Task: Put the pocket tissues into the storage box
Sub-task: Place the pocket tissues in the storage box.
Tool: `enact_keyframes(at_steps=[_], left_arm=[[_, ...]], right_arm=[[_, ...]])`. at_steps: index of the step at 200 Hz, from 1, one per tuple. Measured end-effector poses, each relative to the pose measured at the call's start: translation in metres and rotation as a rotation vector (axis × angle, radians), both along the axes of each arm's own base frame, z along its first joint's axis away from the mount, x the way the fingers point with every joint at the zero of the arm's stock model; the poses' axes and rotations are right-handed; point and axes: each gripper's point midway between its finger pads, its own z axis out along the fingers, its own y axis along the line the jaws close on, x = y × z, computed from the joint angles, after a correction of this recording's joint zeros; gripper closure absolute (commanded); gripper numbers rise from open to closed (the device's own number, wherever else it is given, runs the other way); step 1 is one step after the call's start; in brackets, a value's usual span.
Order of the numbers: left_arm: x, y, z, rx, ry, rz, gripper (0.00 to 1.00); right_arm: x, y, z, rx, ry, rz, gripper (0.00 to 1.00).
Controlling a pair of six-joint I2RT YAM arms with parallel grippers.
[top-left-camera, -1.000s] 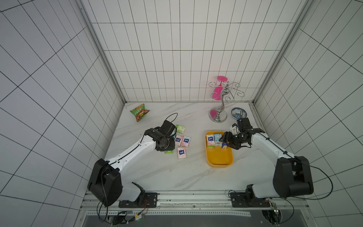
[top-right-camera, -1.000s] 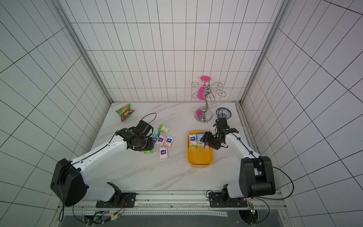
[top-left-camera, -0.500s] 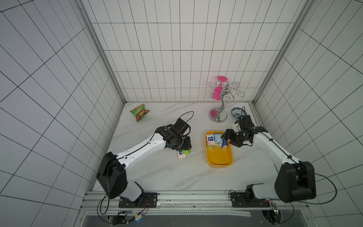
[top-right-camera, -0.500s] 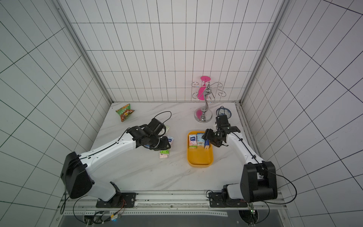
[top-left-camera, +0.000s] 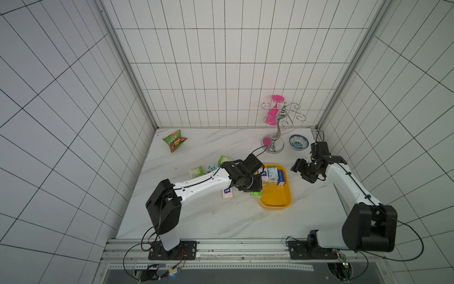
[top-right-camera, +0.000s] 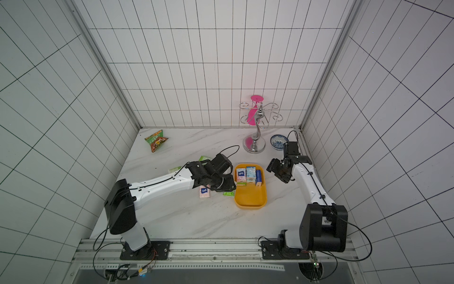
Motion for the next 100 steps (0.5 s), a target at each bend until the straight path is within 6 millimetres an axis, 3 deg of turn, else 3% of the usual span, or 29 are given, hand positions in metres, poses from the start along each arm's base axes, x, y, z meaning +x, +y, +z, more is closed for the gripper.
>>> enact_keyframes(at_steps=[53, 100], left_arm=[[0.007, -0.054, -0.013, 0.023, -0.051, -0.005, 0.64], [0.009, -0.057, -0.043, 0.085, -0.04, 0.023, 0.62]], right_arm=[[-0.004, -0.002, 0.007, -0.001, -0.026, -0.001, 0.28], [-0.013, -0.005, 0.009, -0.019, -0.036, -0.005, 0.28]])
